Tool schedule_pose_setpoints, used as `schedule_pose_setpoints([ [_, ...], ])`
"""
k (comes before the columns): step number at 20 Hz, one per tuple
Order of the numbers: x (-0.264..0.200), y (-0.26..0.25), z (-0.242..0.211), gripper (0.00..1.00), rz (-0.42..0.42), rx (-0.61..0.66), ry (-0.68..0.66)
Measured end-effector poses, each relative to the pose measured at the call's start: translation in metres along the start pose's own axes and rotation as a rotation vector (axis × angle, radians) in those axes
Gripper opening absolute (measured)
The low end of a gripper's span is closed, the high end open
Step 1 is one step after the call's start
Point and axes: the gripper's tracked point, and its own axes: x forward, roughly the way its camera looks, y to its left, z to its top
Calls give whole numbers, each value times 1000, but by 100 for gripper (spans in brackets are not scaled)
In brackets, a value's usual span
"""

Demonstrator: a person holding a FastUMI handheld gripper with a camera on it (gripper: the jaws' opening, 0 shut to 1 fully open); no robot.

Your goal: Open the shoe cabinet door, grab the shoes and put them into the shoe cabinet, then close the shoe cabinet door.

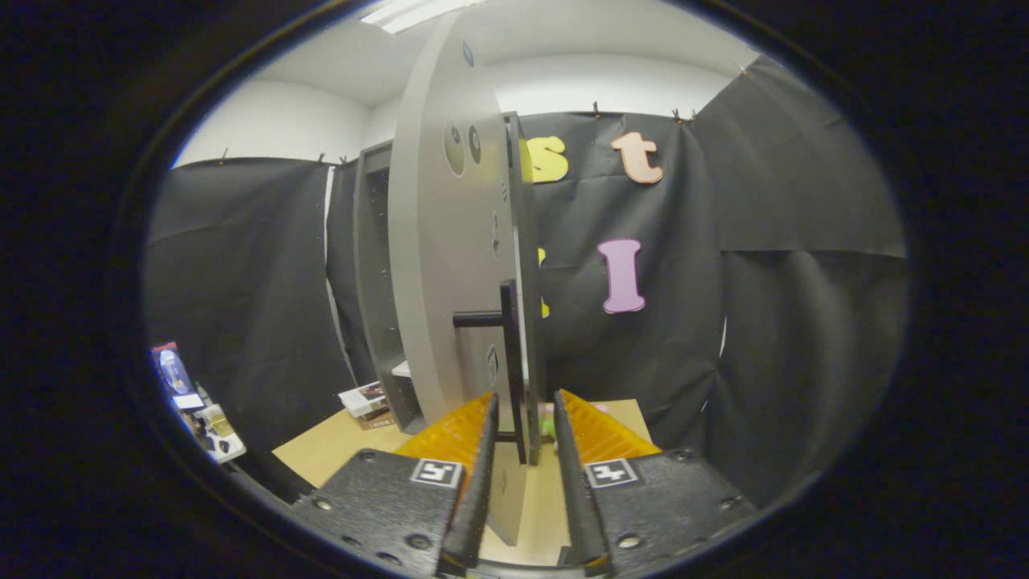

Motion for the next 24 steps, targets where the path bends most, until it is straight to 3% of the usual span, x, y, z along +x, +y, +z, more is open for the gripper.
schedule_pose_setpoints([
  [2, -14, -6, 12, 69, -53, 6, -42],
  [6, -42, 4, 14, 96, -127, -22, -93],
  [10, -63, 43, -12, 100, -166, -34, -88],
  [13, -59, 92, -49, 100, -140, -14, -48],
  [19, -9, 187, -161, 100, -83, -45, 103],
  [24, 33, 232, -258, 100, -33, -16, 251],
])
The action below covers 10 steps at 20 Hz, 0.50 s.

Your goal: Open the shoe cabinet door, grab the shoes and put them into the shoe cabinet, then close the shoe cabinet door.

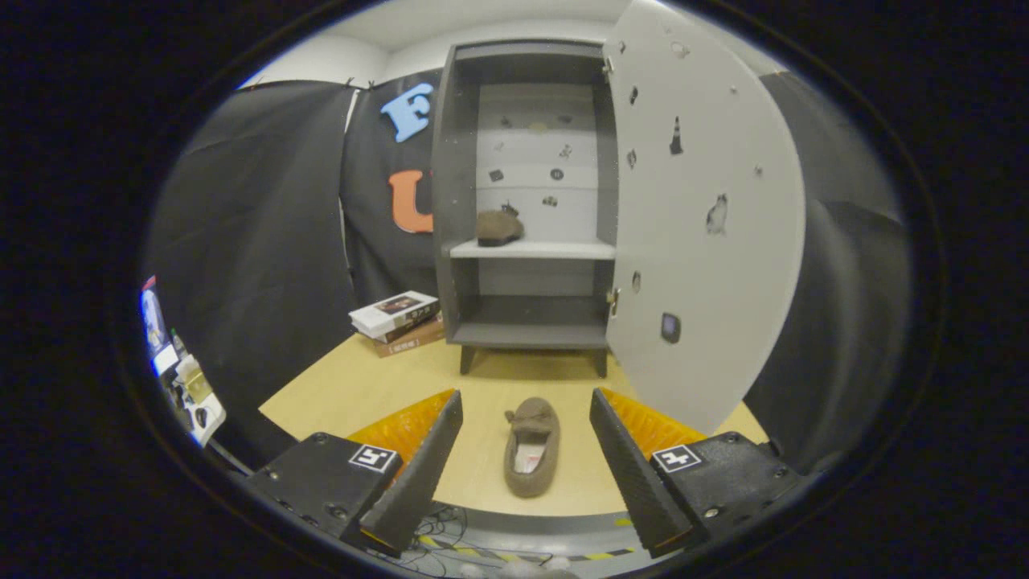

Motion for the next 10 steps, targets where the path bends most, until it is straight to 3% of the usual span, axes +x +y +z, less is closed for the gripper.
schedule_pose_setpoints([
  [3, 36, 7, -41, 100, -3, 12, 85],
  [7, 82, 22, -80, 100, 52, 70, 198],
  [10, 120, 21, -104, 100, 36, 79, 264],
])
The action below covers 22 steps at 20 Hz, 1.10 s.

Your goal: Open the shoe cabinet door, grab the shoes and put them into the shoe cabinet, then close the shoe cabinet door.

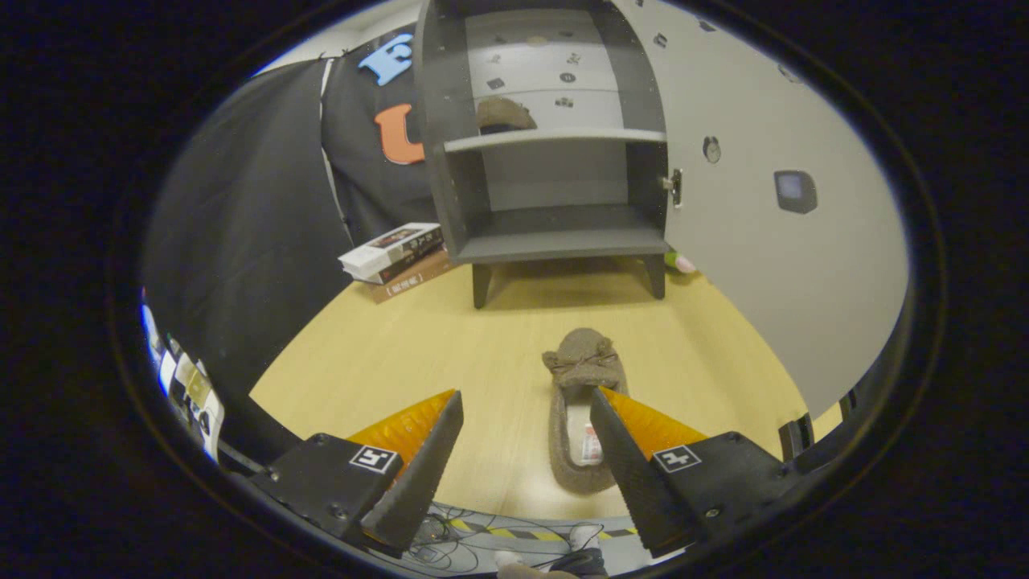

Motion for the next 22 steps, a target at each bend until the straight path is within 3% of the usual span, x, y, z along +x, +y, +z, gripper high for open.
schedule_pose_setpoints([
  [7, 71, -23, -18, 100, -88, 44, 130],
  [17, 127, -28, -12, 100, -79, 83, 214],
  [19, 127, -29, -13, 92, -72, 62, 235],
  [22, 126, -42, -13, 58, -100, 64, 240],
])
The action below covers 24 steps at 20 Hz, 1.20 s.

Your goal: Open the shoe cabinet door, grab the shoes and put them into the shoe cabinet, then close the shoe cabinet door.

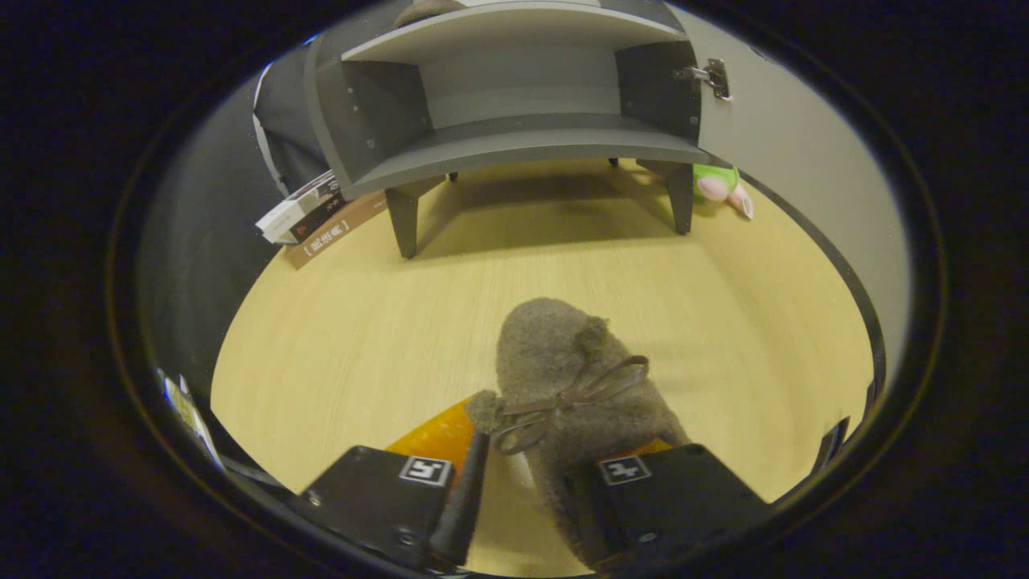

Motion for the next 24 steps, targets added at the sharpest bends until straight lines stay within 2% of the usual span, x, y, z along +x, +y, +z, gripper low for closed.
schedule_pose_setpoints([
  [4, -9, 10, -2, 12, 43, -19, 13],
  [6, -22, 17, 3, 8, 71, -20, 1],
  [10, -61, 27, 37, 7, 97, -50, -83],
  [13, -100, 33, 77, 7, 90, -113, -187],
  [19, -184, 46, 161, 7, 101, -156, -379],
  [24, -229, 46, 227, 7, 77, -178, -513],
])
